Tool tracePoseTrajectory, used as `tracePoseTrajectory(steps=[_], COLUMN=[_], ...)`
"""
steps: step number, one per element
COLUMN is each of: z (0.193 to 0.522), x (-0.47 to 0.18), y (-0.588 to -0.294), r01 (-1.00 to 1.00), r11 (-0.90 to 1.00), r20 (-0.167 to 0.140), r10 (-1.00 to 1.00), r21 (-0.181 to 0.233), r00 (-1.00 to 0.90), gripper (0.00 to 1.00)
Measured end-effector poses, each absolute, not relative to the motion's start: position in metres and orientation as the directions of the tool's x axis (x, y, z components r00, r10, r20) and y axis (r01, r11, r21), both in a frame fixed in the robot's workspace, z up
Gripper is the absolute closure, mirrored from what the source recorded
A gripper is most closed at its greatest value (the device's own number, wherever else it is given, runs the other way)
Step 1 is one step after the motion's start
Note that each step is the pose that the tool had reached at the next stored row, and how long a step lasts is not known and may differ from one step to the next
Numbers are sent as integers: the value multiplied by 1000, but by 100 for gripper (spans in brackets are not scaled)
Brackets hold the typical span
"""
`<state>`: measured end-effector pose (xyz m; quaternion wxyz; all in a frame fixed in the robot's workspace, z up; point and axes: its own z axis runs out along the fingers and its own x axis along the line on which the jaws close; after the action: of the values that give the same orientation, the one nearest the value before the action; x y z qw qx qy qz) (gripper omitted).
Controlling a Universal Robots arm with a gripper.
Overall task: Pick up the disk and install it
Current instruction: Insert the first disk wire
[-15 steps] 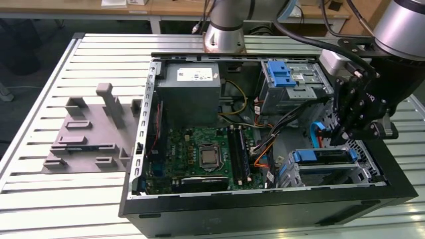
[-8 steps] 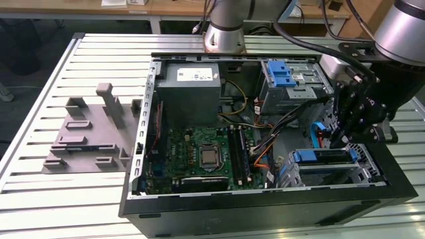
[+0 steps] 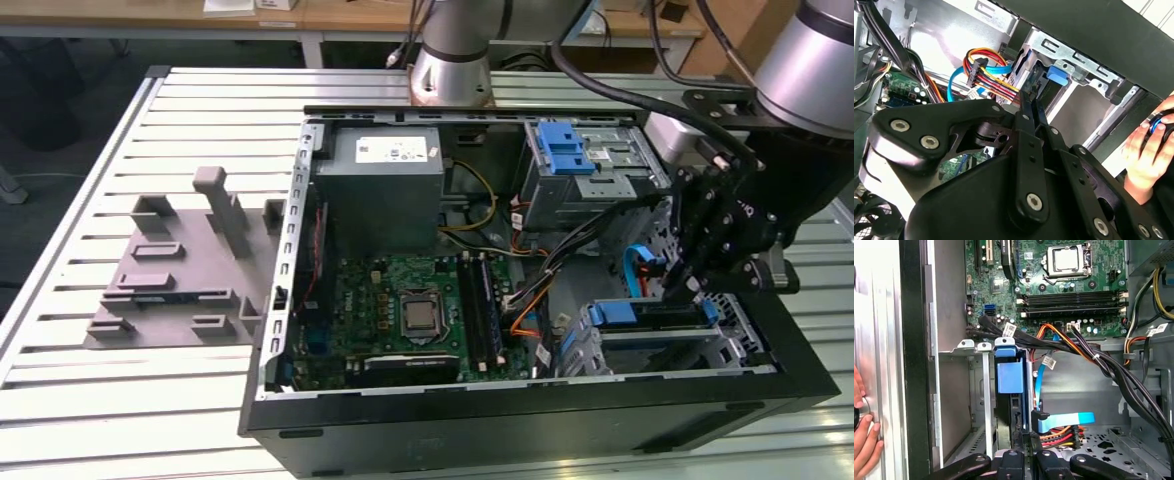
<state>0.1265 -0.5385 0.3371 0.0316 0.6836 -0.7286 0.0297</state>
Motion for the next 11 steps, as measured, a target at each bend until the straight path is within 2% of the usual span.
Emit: tracePoseTrajectory(steps=[11], z=[335], x=[129], y=[-541], r01=[-997], r11=[76], r20=[87], r10=[-993], r21=[8], r00=[-75], gripper=[84])
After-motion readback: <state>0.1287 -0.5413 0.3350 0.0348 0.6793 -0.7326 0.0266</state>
